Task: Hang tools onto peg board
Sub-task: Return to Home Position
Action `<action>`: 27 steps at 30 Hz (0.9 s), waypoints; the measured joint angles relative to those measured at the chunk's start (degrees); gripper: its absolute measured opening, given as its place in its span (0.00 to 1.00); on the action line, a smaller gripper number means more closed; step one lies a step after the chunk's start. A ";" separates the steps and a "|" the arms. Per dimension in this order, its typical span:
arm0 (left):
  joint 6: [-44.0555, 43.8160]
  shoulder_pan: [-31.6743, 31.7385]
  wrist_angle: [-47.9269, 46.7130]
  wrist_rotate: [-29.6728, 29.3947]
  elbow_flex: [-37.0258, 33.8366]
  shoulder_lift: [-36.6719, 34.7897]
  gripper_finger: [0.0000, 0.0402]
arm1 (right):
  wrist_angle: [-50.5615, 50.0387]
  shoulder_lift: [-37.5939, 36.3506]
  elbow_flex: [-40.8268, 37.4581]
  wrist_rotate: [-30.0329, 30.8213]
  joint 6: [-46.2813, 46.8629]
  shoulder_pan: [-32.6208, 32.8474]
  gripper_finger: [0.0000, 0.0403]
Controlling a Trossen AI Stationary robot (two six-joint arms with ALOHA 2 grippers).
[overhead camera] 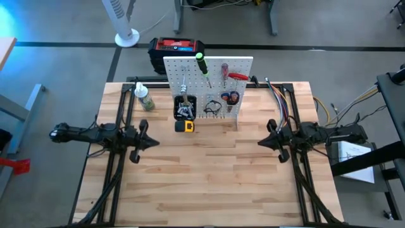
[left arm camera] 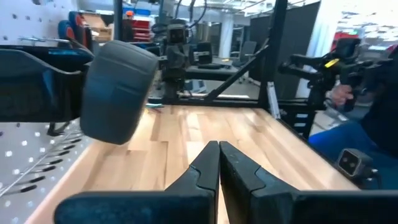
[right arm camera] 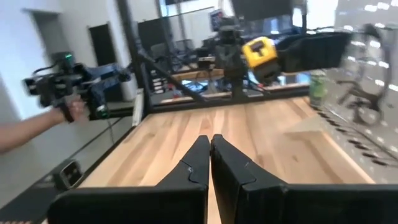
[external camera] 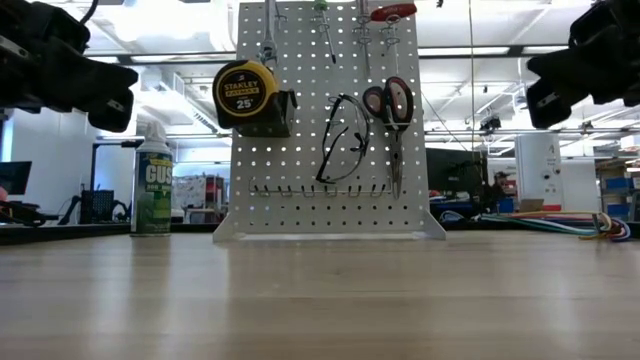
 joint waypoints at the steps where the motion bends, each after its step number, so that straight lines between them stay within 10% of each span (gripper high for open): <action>1: 0.22 0.00 -0.10 -0.38 0.12 0.12 0.00 | -0.02 0.06 0.00 1.07 0.88 0.00 0.00; 27: 0.28 0.00 0.59 -0.37 1.04 0.71 0.00 | 0.01 0.32 0.00 2.38 2.07 0.00 0.00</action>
